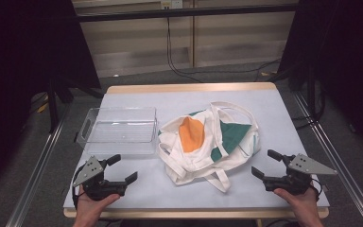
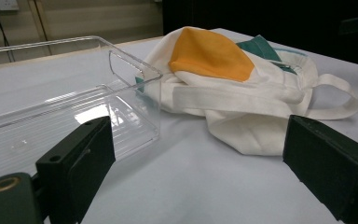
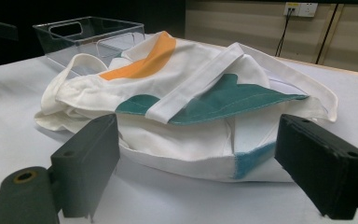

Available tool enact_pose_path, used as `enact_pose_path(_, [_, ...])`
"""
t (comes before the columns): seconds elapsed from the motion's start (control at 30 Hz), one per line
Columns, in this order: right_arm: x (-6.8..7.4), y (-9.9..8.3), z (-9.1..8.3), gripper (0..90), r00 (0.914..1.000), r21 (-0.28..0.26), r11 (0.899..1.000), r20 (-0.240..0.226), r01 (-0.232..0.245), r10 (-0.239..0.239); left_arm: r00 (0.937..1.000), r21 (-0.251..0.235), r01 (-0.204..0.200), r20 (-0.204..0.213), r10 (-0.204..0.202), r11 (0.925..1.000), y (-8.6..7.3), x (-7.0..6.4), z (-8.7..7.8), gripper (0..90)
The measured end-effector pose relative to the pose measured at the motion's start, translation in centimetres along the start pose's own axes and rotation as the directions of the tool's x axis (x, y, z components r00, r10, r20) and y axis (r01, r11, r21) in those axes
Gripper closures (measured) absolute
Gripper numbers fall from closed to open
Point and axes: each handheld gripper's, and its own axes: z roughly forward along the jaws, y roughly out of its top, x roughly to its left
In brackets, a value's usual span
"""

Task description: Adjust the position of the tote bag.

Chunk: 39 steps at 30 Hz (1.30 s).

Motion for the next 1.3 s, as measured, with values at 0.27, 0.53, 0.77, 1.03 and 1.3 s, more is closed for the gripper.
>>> enact_pose_path(0.27, [0.2, 0.0, -0.1, 19.8, 0.9999, -0.002, 1.000, -0.010, 0.010, -0.010, 0.9998, 0.009, -0.004, 0.018, 0.004, 1.0000, 0.0, 0.1, 0.0, 16.4])
enact_pose_path(0.53, [0.4, -0.1, 0.3, 26.4, 0.9989, 0.019, 1.000, -0.045, 0.014, -0.013, 0.9969, 0.027, -0.044, 0.066, 0.042, 0.9987, 0.2, -0.7, 0.4, 27.8])
enact_pose_path(0.77, [0.2, -0.2, 0.6, 32.5, 0.9975, 0.033, 0.999, -0.069, 0.016, -0.014, 0.9919, 0.048, -0.071, 0.109, 0.066, 0.9963, 0.5, -1.3, 1.2, 36.1])
enact_pose_path(1.03, [0.3, -0.2, 0.8, 33.6, 0.9952, 0.043, 0.999, -0.097, 0.020, -0.016, 0.9887, 0.039, -0.069, 0.136, 0.063, 0.9968, 0.6, -2.4, 1.4, 35.8])
enact_pose_path(1.3, [1.3, 0.2, 1.3, 41.0, 0.9924, 0.066, 0.997, -0.118, 0.043, -0.035, 0.9756, 0.052, -0.088, 0.206, 0.075, 0.9948, 0.9, -4.0, 1.7, 48.6])
